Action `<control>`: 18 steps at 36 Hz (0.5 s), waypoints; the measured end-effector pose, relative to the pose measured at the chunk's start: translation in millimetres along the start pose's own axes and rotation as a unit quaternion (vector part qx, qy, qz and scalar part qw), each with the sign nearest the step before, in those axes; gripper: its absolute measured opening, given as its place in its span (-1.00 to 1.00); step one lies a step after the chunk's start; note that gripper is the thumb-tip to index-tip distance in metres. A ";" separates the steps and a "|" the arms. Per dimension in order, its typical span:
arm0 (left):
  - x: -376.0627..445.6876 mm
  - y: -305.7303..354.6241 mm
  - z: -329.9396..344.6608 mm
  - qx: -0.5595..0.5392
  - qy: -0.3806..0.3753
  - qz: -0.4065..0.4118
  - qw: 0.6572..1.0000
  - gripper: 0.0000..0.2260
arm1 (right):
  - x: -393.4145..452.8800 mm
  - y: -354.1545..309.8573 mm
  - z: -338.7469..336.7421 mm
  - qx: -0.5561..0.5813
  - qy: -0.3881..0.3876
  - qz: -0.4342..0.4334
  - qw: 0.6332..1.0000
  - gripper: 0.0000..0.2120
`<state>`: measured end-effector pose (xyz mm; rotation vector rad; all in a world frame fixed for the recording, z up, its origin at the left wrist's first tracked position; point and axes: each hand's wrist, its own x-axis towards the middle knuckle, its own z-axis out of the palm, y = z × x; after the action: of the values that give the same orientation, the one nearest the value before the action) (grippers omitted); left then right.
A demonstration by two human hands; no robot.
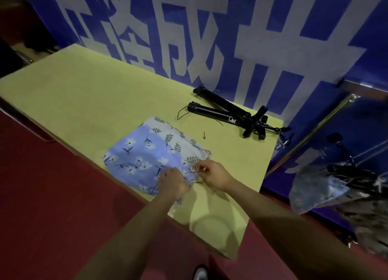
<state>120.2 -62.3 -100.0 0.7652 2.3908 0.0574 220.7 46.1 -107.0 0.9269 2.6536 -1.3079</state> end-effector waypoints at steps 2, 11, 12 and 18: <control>6.8 -7.0 5.5 0.000 -0.005 0.010 1.000 -0.47 | 9.6 -0.2 10.6 -0.018 -0.023 -0.021 0.999 -0.70; 17.1 -10.8 -3.8 -0.134 0.056 0.155 0.977 -0.68 | 29.1 12.8 28.4 -0.080 0.019 -0.078 0.994 -0.81; 18.1 -10.4 -8.5 -0.162 0.056 0.158 0.972 -0.63 | 30.3 12.3 26.1 -0.070 0.026 -0.079 0.994 -0.84; 19.0 7.2 -40.9 -0.197 0.078 0.187 0.959 -0.90 | 33.7 -2.4 7.2 0.013 0.092 -0.040 0.995 -0.85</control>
<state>88.3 -40.3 -75.9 1.0295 2.2370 0.7511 190.2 56.4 -119.6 0.9994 2.8454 -1.3374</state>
